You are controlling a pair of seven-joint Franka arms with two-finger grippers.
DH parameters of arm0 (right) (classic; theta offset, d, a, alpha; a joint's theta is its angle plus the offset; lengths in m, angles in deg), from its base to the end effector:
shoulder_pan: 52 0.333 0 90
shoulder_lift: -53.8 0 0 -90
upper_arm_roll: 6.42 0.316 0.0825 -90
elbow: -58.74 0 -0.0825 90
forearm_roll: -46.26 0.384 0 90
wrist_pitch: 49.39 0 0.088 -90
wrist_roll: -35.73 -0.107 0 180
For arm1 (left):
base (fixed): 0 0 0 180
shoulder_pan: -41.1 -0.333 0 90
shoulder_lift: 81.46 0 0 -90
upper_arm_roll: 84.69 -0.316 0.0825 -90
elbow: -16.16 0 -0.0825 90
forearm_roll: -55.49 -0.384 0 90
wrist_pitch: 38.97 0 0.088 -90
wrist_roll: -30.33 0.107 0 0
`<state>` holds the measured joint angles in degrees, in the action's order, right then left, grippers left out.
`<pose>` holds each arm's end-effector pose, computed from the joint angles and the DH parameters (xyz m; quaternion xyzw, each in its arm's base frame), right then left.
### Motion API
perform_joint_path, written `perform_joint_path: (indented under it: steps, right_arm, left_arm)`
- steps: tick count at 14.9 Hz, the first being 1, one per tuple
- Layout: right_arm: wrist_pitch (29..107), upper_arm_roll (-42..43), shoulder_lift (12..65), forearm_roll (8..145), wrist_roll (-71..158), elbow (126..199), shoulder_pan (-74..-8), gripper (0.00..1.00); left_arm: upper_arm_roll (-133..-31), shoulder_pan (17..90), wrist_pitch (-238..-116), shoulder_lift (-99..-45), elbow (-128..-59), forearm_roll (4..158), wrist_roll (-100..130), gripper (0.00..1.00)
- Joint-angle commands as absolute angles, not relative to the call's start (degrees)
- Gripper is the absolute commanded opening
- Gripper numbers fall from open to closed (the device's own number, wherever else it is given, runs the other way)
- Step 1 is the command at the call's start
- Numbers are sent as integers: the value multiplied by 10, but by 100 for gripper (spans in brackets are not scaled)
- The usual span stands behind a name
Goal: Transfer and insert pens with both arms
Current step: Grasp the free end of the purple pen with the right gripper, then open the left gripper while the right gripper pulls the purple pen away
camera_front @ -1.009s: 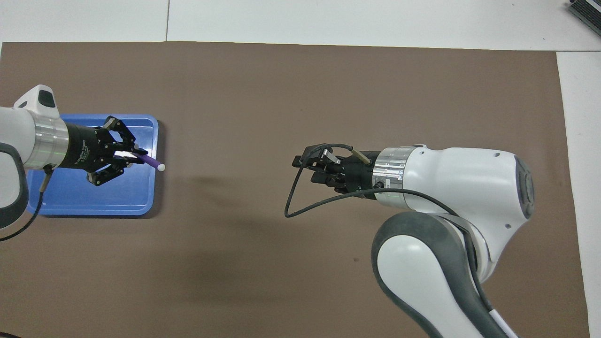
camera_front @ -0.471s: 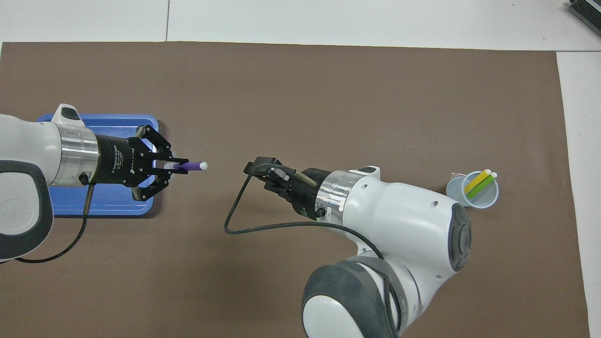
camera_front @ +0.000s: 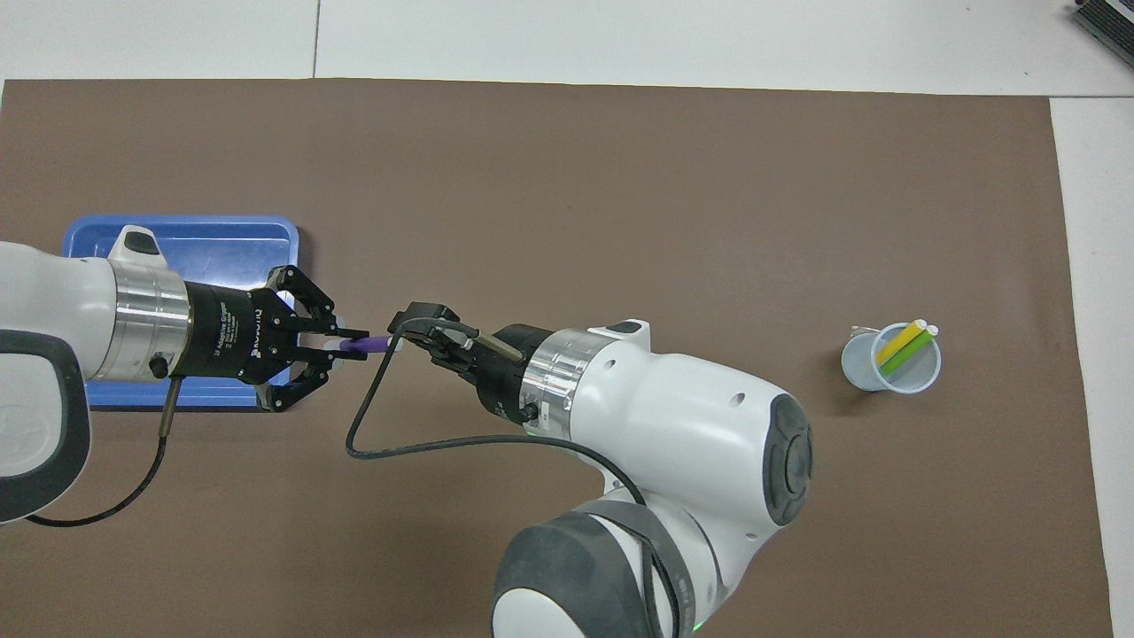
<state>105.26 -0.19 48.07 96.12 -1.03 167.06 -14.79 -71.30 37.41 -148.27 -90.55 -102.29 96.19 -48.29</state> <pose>0.4764 0.4123 0.5232 -0.8645 0.2465 -0.0426 0.4359 0.4996 -0.1382 0.5139 0.7114 0.6303 -0.2164 0.2229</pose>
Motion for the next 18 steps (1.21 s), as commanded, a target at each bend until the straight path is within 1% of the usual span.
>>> perform_joint_path:
  steps: [1,4,10,12,13,14,16,17,18]
  right_arm:
    - [1085,-2,454,968,-15,1647,-132,61]
    - [1086,-2,454,968,-15,1646,-120,61]
    - [1085,-2,454,967,-15,1647,-117,61]
    - [1085,-2,454,967,-15,1650,-117,59]
    - [1085,-2,454,967,-15,1650,-114,55]
    - [1085,-3,454,967,-15,1650,-114,54]
    - [1085,-2,454,967,-14,1650,-114,44]
    - [1085,-2,454,967,-13,1650,-114,43]
    - [1085,-3,454,967,-11,1651,-115,39]
  left_arm:
    - [-722,383,-1473,-928,-1041,973,-496,0]
    - [-722,383,-1472,-931,-1042,973,-497,0]
    - [-722,386,-1471,-933,-1042,973,-500,0]
    - [-722,392,-1472,-934,-1042,973,-500,0]
    - [-722,392,-1471,-935,-1042,974,-501,0]
    - [-722,392,-1471,-936,-1042,974,-501,0]
    - [-722,392,-1471,-938,-1042,974,-501,0]
    - [-722,392,-1470,-938,-1042,974,-501,0]
    - [-723,392,-1466,-938,-1042,974,-500,0]
